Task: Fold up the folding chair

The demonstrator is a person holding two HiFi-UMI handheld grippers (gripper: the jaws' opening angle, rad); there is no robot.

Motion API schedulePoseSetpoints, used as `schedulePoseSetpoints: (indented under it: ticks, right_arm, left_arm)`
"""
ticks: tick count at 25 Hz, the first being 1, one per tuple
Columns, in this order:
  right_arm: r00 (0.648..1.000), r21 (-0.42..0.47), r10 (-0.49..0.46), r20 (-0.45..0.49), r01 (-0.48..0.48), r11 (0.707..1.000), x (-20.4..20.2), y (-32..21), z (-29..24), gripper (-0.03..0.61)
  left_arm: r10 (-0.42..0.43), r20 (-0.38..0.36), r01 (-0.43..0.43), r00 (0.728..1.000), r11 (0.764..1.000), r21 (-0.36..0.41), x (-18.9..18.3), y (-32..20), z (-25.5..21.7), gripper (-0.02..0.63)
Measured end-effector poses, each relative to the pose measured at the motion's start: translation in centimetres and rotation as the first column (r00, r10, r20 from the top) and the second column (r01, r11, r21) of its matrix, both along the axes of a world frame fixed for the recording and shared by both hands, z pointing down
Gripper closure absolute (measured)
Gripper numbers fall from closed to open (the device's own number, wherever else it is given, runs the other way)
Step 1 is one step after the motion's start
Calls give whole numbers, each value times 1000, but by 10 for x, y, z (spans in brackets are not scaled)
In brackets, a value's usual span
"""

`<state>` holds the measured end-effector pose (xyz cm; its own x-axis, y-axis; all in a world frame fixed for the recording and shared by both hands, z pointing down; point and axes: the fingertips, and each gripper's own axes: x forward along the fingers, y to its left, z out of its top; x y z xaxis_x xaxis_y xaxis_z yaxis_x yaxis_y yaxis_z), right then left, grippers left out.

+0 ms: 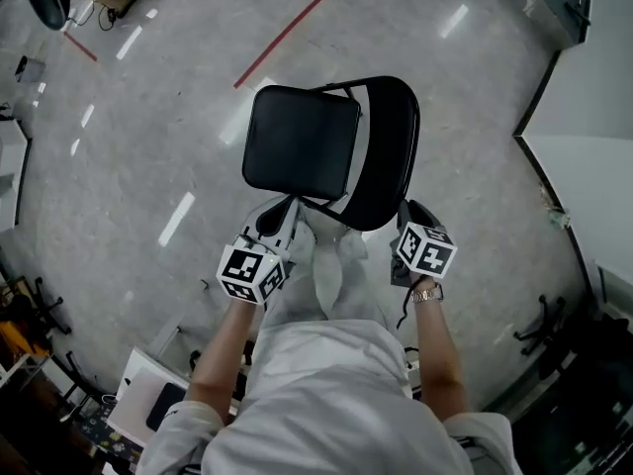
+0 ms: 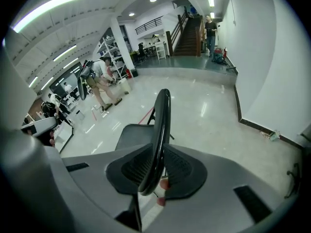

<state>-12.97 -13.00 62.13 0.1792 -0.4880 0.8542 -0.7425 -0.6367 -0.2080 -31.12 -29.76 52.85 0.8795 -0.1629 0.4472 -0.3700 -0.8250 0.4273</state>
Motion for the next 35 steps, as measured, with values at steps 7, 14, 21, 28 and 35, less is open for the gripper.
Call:
schedulePoseSetpoints:
  ticks: [7,14,21,28,35]
  right_arm:
    - [991,-50,-16,135,23,998,-10,-1,57,390]
    - [971,-33,-37,235,46,998,-13,-20,86,387]
    - [976,-88,-57,209,77,993,-16,-31,113,395]
    - [979,-96,-12,202,32,995,-14,-32,115,423]
    - [977,-98,7,213,14,995,-12,-28,117,434]
  left_arm:
    - [20,25,-20,999,1000,-24,15,-11,41,603]
    - [-3,29,5,1000,998,-55,19,-28,74,603]
    - [-17,45,21,999,997,-79,10,-50,117,603]
    - [-35,72,42,997,994,-99,-14,-81,175,603]
    - [-67,145,85,987,989,-119,-46,-110,240,601]
